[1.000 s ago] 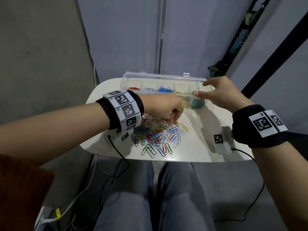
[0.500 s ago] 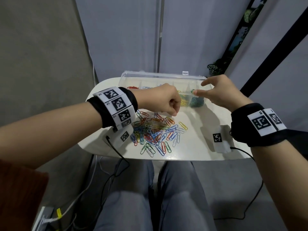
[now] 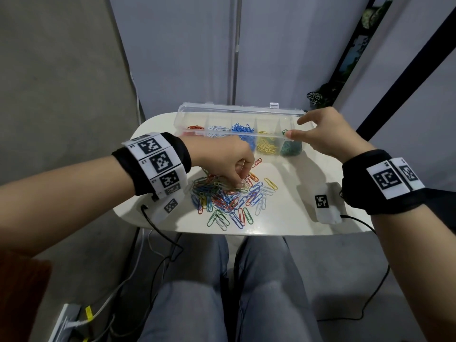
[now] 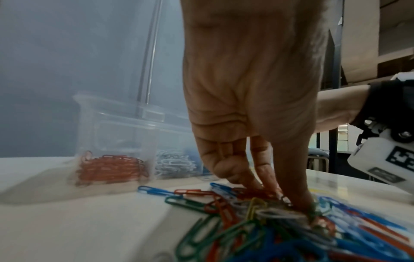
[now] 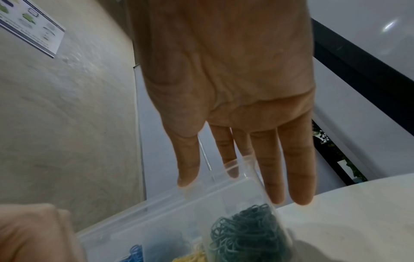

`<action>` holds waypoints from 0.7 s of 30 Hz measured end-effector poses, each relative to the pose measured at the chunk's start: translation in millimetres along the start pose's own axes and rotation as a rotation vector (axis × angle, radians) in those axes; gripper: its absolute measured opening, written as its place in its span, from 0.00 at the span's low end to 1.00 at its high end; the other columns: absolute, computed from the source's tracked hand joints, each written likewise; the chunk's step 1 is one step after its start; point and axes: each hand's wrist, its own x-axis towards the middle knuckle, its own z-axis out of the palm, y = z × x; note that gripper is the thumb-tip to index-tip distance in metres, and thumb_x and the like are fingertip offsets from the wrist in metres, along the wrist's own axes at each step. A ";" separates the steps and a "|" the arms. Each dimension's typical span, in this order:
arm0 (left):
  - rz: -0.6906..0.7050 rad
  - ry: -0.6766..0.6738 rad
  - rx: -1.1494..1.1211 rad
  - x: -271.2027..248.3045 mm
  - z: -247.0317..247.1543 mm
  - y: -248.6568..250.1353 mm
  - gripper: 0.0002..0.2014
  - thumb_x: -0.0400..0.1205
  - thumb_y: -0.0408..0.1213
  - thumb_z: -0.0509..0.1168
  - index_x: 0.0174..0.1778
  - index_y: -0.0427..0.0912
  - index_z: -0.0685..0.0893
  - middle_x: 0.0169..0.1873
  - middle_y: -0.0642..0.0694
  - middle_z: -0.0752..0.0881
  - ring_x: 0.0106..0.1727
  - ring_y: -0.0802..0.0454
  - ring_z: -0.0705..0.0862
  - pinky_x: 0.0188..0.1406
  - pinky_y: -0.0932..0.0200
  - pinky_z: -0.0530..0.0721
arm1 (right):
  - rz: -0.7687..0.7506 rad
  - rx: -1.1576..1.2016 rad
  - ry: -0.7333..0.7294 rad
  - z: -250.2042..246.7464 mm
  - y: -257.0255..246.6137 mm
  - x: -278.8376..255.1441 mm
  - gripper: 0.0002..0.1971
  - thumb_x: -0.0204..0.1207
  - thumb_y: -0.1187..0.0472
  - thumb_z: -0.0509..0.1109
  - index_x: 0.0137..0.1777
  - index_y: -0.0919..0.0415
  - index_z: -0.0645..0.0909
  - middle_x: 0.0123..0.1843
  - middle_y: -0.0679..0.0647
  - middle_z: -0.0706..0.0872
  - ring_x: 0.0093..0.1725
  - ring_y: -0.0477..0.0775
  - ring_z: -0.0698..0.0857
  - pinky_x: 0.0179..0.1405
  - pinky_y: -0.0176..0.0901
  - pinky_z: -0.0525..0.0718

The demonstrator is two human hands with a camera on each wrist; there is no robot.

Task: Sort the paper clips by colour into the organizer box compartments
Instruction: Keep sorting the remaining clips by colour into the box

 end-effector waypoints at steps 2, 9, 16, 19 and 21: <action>0.022 0.009 0.007 -3.3 0.0 0.0 0.06 0.73 0.40 0.78 0.40 0.48 0.87 0.32 0.58 0.82 0.31 0.68 0.77 0.30 0.75 0.71 | 0.001 0.002 0.002 0.1 -0.2 -0.3 0.27 0.66 0.45 0.81 0.61 0.59 0.83 0.66 0.60 0.81 0.40 0.56 0.81 0.36 0.40 0.74; 0.054 0.185 -0.080 -3.8 -8.3 4.5 0.01 0.76 0.32 0.73 0.41 0.39 0.90 0.18 0.61 0.76 0.28 0.72 0.76 0.29 0.77 0.68 | 0.013 0.028 0.002 0.5 -0.6 -0.9 0.26 0.66 0.45 0.81 0.59 0.58 0.83 0.63 0.61 0.82 0.37 0.55 0.80 0.32 0.39 0.74; 0.068 0.215 -0.191 8.9 -8.1 14.0 0.02 0.75 0.32 0.75 0.41 0.40 0.90 0.27 0.59 0.82 0.28 0.69 0.77 0.30 0.77 0.71 | 0.007 0.029 0.009 0.1 -1.3 -2.3 0.26 0.66 0.45 0.81 0.59 0.60 0.83 0.56 0.59 0.83 0.33 0.50 0.79 0.27 0.39 0.72; 0.100 0.158 -0.179 20.4 -2.1 23.3 0.05 0.73 0.32 0.76 0.44 0.41 0.91 0.31 0.54 0.85 0.32 0.65 0.81 0.33 0.75 0.74 | 0.000 0.027 0.015 -0.5 -2.1 -2.7 0.26 0.67 0.46 0.81 0.59 0.61 0.83 0.57 0.58 0.82 0.30 0.47 0.77 0.26 0.39 0.72; 0.113 0.121 -0.141 27.5 1.4 28.3 0.08 0.73 0.32 0.77 0.48 0.41 0.90 0.30 0.53 0.84 0.32 0.60 0.81 0.33 0.72 0.74 | -0.003 0.029 0.013 -0.7 -2.5 -3.1 0.26 0.67 0.46 0.81 0.59 0.61 0.83 0.58 0.60 0.83 0.30 0.48 0.77 0.26 0.39 0.71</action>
